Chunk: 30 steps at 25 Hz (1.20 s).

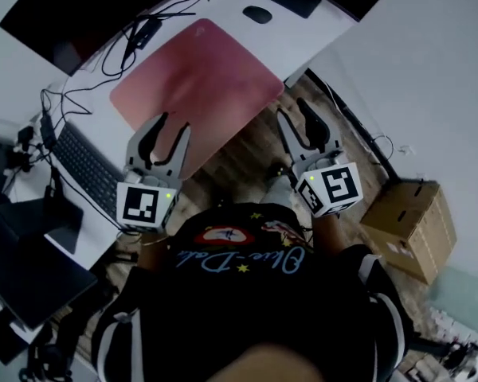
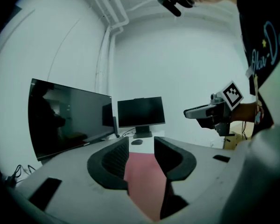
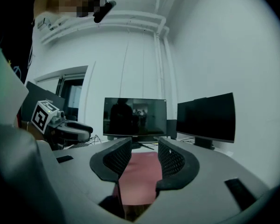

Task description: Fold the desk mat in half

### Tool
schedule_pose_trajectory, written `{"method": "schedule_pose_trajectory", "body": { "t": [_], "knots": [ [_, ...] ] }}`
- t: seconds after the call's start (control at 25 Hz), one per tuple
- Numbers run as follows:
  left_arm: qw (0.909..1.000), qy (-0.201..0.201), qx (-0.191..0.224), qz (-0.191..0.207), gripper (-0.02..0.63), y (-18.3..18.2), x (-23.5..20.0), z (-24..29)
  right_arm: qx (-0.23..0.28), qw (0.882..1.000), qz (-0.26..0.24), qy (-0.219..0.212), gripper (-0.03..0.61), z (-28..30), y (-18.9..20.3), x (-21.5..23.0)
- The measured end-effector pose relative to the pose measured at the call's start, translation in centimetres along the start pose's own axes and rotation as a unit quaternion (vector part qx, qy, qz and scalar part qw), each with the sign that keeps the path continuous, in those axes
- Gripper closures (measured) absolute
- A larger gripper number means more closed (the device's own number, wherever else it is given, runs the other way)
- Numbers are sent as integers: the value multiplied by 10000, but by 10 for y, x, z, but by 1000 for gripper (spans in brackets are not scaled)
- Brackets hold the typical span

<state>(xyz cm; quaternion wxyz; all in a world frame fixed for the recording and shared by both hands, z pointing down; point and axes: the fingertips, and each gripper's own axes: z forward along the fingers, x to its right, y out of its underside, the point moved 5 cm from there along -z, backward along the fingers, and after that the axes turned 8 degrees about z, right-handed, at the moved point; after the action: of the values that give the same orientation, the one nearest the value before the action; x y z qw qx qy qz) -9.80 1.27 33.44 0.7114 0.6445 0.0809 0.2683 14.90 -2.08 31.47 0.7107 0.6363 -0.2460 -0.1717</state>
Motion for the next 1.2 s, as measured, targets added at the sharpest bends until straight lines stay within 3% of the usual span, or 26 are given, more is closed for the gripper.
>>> {"method": "schedule_pose_trajectory", "body": {
  "t": [0.16,0.32,0.48,0.6,0.76,0.88,1.12,1.2],
  "knots": [
    [9955,-843,-417,-133,469,10,1,5,-199,9957,26,-899,433,48,5,25],
    [9807,-1795,-702,-334,469,12,3,9,-409,9820,-110,-1838,433,97,2,44],
    [9674,-2295,-976,-438,469,13,19,19,-588,9630,-292,-2615,433,128,4,54],
    [9557,-2573,-1412,-218,469,22,33,28,-777,9439,-770,-3116,426,144,15,59],
    [9339,-2760,-2254,309,462,51,57,33,-1365,9029,-1911,-3599,419,147,57,63],
    [9171,-2785,-2824,389,430,80,72,31,-1667,8691,-2593,-3867,407,143,93,65],
    [9042,-2534,-3422,321,390,130,100,27,-2143,8004,-3863,-4052,387,127,154,75],
    [8991,-2318,-3685,460,378,143,108,26,-2230,7833,-4149,-4056,385,123,169,75]
  ]
}}
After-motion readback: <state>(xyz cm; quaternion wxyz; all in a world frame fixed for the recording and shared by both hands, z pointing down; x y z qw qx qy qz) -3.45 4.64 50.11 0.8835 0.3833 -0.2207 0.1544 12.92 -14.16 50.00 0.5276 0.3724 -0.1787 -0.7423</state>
